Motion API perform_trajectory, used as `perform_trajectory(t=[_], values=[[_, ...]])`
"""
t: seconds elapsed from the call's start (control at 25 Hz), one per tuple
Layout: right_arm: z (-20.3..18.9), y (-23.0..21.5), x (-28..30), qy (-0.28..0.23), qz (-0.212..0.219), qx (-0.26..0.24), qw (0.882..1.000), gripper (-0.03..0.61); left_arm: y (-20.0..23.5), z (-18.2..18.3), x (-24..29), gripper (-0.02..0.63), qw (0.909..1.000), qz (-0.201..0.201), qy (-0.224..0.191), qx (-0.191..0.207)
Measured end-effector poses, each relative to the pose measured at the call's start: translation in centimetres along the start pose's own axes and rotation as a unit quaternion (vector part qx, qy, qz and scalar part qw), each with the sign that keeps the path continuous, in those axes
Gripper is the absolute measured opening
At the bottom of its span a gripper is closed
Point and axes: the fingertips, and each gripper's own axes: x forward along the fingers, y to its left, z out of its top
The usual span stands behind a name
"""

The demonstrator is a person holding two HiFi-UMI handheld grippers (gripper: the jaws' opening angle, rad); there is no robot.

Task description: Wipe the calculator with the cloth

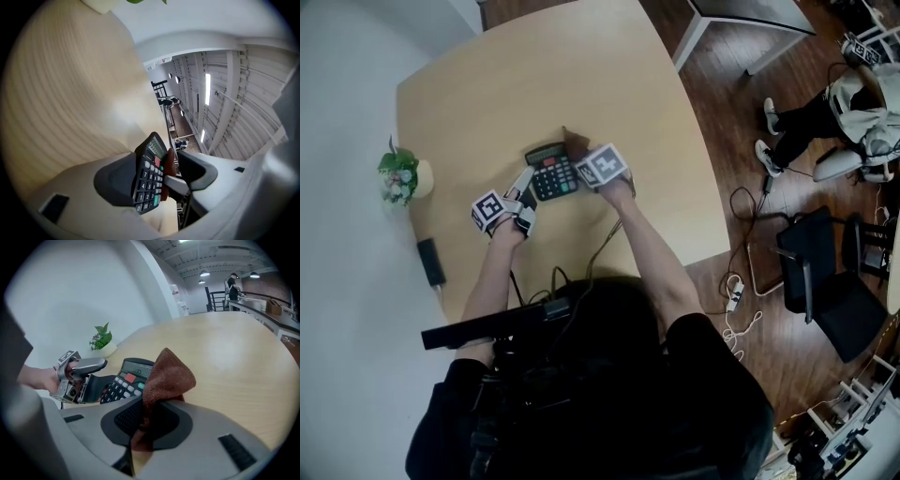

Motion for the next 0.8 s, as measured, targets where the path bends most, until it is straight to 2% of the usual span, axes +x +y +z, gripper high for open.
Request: perform_trajectory(t=[0.12,0.24,0.36,0.52,0.8], values=[[0.2,-0.3,-0.1,0.006,-0.012,0.004,1.0,0.05,0.3,0.8,-0.2,0.309,1.0,0.0,-0.002,0.0],[-0.9,-0.5,-1.2,-0.006,-0.032,0.041,0.999,0.051,0.7,0.3,-1.3,0.309,1.0,-0.002,0.003,0.003],[-1.7,0.6,-1.2,-0.026,-0.014,0.061,0.998,0.051,0.8,-0.8,-2.4,0.276,0.9996,-0.02,0.003,-0.019],[-1.2,1.1,-0.6,-0.041,-0.004,0.054,0.998,0.049,1.0,-1.2,-2.5,0.262,0.9995,-0.021,0.002,-0.025],[-0.6,0.6,-0.2,-0.019,-0.003,0.026,0.999,0.049,0.9,-1.4,-2.4,0.261,0.9985,-0.032,0.002,-0.043]])
